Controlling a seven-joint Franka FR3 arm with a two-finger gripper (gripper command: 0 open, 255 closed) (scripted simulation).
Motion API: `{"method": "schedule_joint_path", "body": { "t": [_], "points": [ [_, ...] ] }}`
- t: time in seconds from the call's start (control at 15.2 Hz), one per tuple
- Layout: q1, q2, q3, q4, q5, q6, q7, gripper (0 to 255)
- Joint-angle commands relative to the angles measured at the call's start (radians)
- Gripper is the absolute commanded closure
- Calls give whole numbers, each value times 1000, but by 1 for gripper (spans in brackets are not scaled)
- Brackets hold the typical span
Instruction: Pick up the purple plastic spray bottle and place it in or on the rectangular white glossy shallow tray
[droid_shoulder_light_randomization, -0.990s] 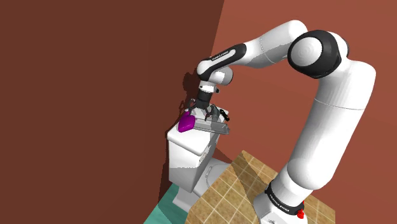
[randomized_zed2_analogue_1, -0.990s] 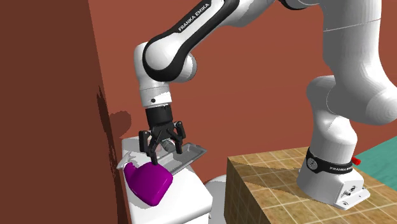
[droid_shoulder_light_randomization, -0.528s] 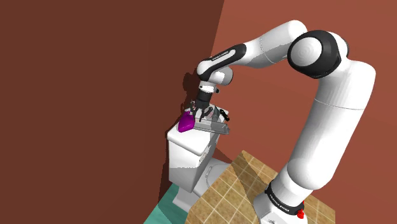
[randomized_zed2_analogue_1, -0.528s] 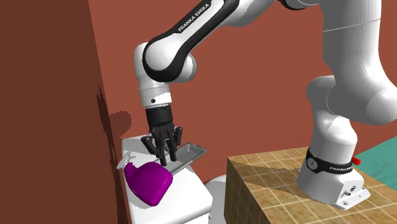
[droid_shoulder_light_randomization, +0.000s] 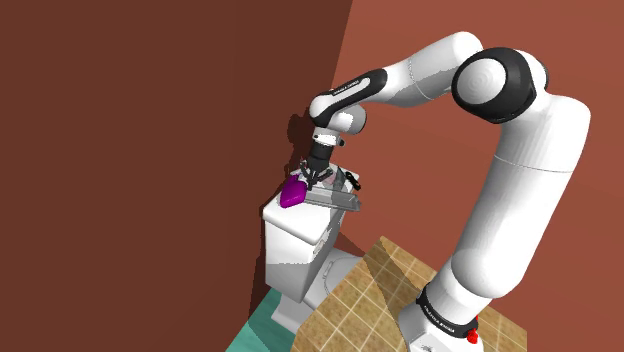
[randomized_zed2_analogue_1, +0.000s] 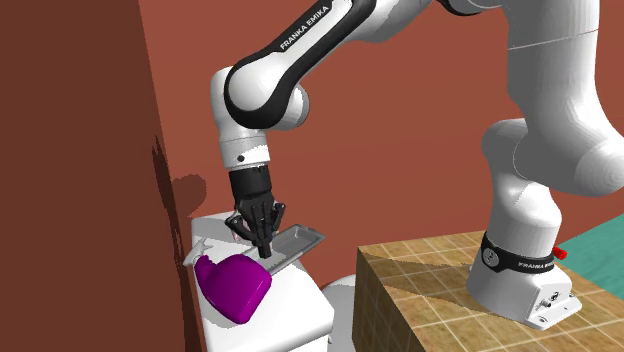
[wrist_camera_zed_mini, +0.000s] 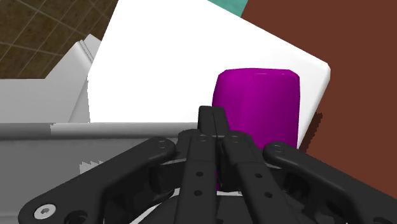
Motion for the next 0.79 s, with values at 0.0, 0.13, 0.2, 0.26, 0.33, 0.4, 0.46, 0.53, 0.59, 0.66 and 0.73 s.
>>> {"method": "schedule_joint_path", "body": {
  "t": [0.0,0.13,0.2,0.26,0.33,0.4,0.46,0.53,0.59,0.66,0.73],
  "points": [
    [0,0,0,0,0,0,0,0],
    [-60,-60,12,-110,174,196,-261,0],
    [-94,-77,24,-149,298,270,-424,0],
    [-109,-82,30,-161,359,296,-501,0],
    [-106,-72,33,-161,367,306,-506,0],
    [-104,-61,36,-161,375,316,-511,0],
    [-102,-50,40,-160,384,326,-516,0],
    [-100,-40,44,-159,392,336,-522,0],
    [-98,-29,47,-158,400,346,-527,0],
    [-96,-18,51,-156,408,356,-532,0],
    [-94,-6,55,-154,417,365,-538,0]
  ]
}}
